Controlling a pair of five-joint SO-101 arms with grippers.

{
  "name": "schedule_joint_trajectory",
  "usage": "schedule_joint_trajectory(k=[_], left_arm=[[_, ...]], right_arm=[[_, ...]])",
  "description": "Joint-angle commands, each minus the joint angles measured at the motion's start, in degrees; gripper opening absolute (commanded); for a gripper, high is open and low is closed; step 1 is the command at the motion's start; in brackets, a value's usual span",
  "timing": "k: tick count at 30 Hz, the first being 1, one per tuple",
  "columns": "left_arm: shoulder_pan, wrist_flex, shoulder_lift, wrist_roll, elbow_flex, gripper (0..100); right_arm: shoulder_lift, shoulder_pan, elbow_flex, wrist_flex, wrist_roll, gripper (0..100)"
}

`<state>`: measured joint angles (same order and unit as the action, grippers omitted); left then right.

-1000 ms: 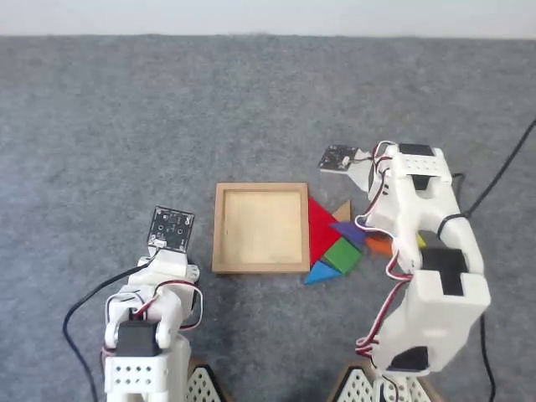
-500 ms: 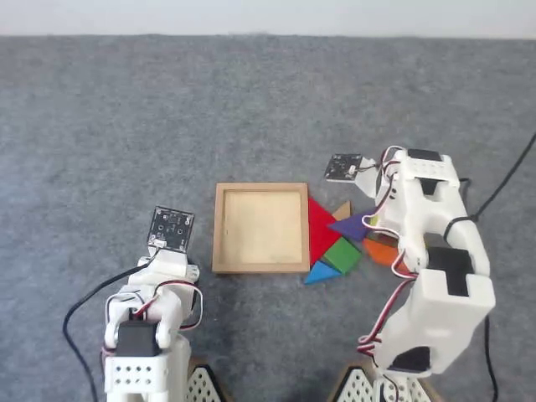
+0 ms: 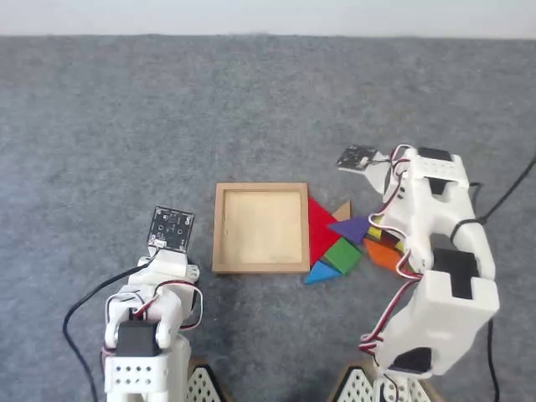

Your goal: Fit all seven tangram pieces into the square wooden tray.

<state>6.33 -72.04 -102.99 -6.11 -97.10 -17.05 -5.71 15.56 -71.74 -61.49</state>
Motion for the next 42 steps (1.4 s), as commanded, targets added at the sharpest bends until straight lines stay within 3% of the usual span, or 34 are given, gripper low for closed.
schedule_joint_trajectory(k=[1, 7, 15, 21, 25, 29, 35, 42], left_arm=[[0.2, -0.3, -1.1, 0.5, 0.7, 1], [0.2, -0.3, -1.1, 0.5, 0.7, 1], [0.2, -0.3, -1.1, 0.5, 0.7, 1], [0.2, -0.3, -1.1, 0.5, 0.7, 1], [0.2, -0.3, -1.1, 0.5, 0.7, 1], [0.2, -0.3, -1.1, 0.5, 0.7, 1], [0.2, -0.3, -1.1, 0.5, 0.7, 1], [0.2, -0.3, -1.1, 0.5, 0.7, 1]], right_arm=[[2.7, -3.6, -3.2, -3.6, 6.2, 15.1], [11.3, -5.8, -5.7, -9.8, 13.1, 15.1], [23.3, -3.3, -5.4, -13.3, 20.0, 15.1], [23.6, -0.7, -4.6, -16.7, 21.0, 15.5], [23.3, 2.2, -2.0, -16.1, 20.0, 15.5], [27.9, 0.2, -0.4, -15.3, 16.3, 15.5], [40.1, -1.8, 16.4, -1.9, 18.5, 15.4], [29.5, -2.3, 11.0, -3.0, 20.0, 15.6]])
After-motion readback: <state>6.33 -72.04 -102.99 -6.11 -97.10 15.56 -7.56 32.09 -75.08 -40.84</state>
